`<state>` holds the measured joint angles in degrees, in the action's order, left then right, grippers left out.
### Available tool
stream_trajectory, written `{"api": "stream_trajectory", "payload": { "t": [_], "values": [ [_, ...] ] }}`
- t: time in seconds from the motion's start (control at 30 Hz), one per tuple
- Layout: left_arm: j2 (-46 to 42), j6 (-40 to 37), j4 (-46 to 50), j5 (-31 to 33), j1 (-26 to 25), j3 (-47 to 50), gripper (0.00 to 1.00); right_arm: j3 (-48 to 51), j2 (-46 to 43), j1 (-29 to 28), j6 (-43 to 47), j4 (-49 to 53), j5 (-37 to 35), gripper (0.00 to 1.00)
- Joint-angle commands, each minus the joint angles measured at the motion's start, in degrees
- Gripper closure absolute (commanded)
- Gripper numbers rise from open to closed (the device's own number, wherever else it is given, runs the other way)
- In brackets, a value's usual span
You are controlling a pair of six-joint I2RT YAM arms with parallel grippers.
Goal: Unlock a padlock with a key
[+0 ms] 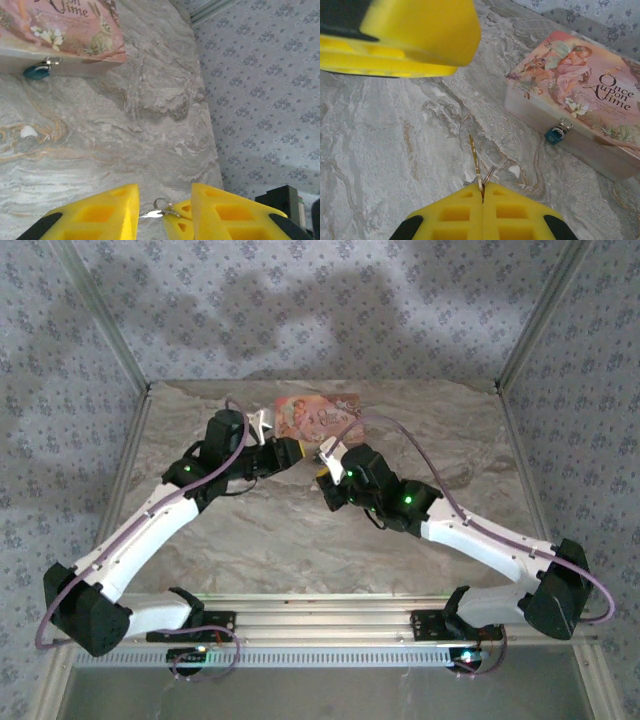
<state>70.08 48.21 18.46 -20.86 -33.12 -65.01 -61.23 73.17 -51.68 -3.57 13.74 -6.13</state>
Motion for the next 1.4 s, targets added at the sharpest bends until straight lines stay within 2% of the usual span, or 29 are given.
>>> {"api": "stream_trajectory", "payload": {
  "t": [0.0,0.07,0.17,0.43,0.67,0.97,1.17,1.37],
  "values": [
    [0.55,-2.53,-4.77,-2.85,-0.21,1.23,0.66,-0.22,-0.3,0.7,-0.53,-1.58,2.54,1.0],
    [1.12,-0.64,-4.49,-2.64,-0.15,1.3,0.66,-0.37,-0.46,0.41,-0.43,-0.9,0.33,1.0],
    [2.78,3.42,-1.46,-1.81,-0.27,-0.44,0.71,-1.15,-0.04,-0.06,0.28,1.15,-3.78,1.0],
    [4.34,9.09,2.8,-0.25,-1.47,-2.87,0.72,-1.13,1.17,-1.29,2.36,0.46,-8.17,1.0],
    [5.71,14.48,2.61,-0.14,-2.89,-3.19,0.73,-1.62,3.62,-3.16,5.01,-0.14,-11.87,1.0],
    [7.99,16.28,2.64,-1.03,-3.5,-3.12,0.73,-2.07,5.03,-4.54,6.9,-1.46,-14.29,1.0],
    [8.7,15.91,4.21,-0.35,-3.48,-3.19,0.67,-2.18,5.31,-4.57,7.09,-1.67,-15.71,1.0],
    [9.84,16.08,3.87,-1.55,-3.53,-2.84,0.67,-2.23,5.57,-4.55,6.74,-1.79,-16.06,1.0]
  ]
}}
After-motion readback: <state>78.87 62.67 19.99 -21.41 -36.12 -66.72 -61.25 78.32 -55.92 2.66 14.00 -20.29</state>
